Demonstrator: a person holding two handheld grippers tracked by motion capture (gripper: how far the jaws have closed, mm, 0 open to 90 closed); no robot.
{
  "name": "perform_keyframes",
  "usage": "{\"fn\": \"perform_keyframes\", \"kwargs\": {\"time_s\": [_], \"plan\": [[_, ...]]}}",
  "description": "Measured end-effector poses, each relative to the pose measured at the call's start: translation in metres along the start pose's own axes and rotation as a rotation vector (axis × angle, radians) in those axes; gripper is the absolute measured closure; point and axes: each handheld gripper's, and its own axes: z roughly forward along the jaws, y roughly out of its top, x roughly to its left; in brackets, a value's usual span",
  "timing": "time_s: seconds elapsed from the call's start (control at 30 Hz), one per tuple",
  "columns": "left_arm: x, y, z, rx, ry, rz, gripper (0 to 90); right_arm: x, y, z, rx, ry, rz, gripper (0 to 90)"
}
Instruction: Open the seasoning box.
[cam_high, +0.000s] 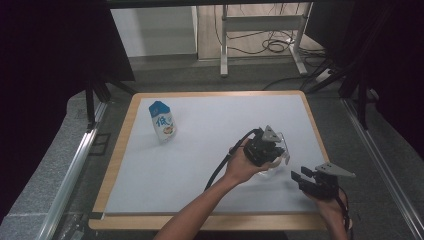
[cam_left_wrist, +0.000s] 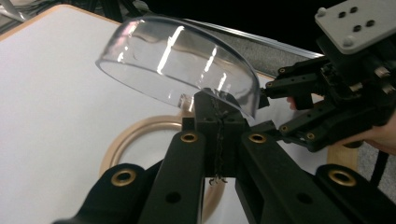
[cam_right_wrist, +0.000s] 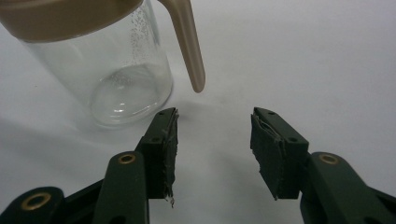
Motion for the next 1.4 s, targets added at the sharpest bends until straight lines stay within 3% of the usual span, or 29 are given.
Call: {"fn": "perform_keyframes", "kwargs": {"time_s": [0.27, 0.3, 0.47, 0.67, 0.77, 1.0, 1.23, 1.4], "plan": [[-0.001, 0.004, 0.011, 0.011, -0.001, -0.004, 90.0, 0.000, -0.001, 0.001, 0.010, -0.002, -0.001, 51.8], [-0.001, 0.005, 0.013, 0.001, -0.008, -0.019, 90.0, 0.000, -0.001, 0.001, 0.011, -0.001, 0.001, 51.8], [-0.004, 0.011, 0.013, 0.012, -0.002, 0.014, 90.0, 0.000, -0.001, 0.001, 0.012, 0.000, 0.002, 51.8], [-0.004, 0.012, 0.015, -0.005, -0.017, -0.007, 90.0, -0.001, -0.002, 0.002, 0.019, -0.001, -0.001, 51.8], [-0.005, 0.015, 0.017, 0.006, -0.013, 0.006, 90.0, 0.000, -0.002, 0.002, 0.017, -0.002, 0.000, 51.8], [0.002, 0.006, 0.001, -0.015, -0.006, 0.000, 89.0, 0.001, -0.003, 0.003, 0.026, 0.008, -0.008, 51.8], [0.012, -0.015, -0.030, -0.068, -0.015, -0.031, 66.9, 0.012, 0.001, 0.002, 0.015, 0.028, -0.035, 48.2], [0.017, -0.033, -0.051, -0.081, 0.022, -0.043, 52.7, 0.027, -0.001, 0.003, 0.020, 0.044, -0.061, 45.0]]}}
